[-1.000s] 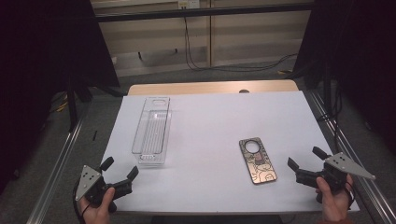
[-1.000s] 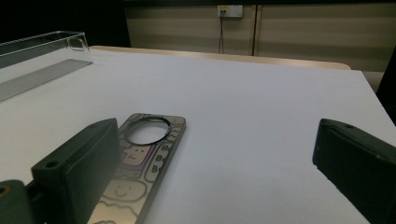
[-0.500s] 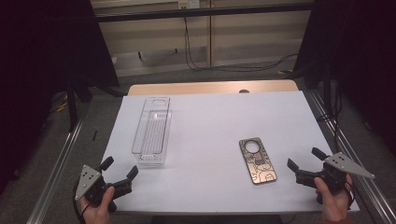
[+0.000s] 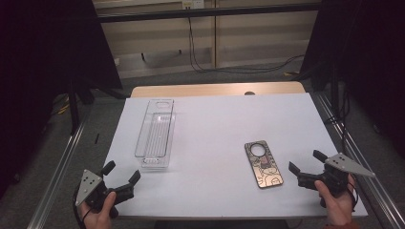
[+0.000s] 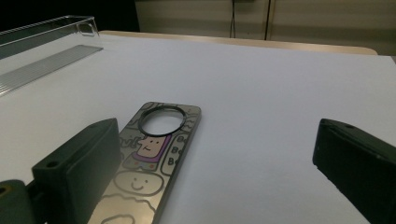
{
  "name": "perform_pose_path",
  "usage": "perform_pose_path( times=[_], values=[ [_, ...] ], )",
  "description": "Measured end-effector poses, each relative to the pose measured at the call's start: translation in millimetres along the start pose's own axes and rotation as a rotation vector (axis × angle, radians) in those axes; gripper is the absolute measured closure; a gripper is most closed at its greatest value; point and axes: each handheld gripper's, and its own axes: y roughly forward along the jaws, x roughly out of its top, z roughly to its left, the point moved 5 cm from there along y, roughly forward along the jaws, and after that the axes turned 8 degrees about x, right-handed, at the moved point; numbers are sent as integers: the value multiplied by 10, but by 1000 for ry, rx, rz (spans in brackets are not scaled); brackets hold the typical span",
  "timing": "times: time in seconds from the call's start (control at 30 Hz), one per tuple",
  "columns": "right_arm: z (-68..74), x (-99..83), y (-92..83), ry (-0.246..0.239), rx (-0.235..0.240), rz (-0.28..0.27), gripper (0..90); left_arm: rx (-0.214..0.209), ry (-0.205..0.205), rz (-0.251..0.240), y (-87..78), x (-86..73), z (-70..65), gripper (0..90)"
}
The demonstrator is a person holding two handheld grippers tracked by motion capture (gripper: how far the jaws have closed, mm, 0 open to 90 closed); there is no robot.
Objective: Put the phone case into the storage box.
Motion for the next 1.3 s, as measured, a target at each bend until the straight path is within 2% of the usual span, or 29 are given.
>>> perform_pose_path(
  times=[0.3,0.57,0.7,0.77,0.87,1.3],
  values=[
    [99,28,167,1,62,48,8,-2,1,2,0,-2,0,20],
    [205,50,334,0,138,120,15,-6,3,10,2,-7,-10,20],
    [216,58,362,-2,141,142,15,-7,6,10,5,-6,-17,20],
    [242,73,424,-8,143,193,25,-1,7,9,12,-5,-14,20],
    [274,98,507,-8,150,240,25,-3,7,6,13,-1,-12,20],
    [284,165,801,-9,145,421,34,-13,13,13,24,-4,-13,20]
  ],
)
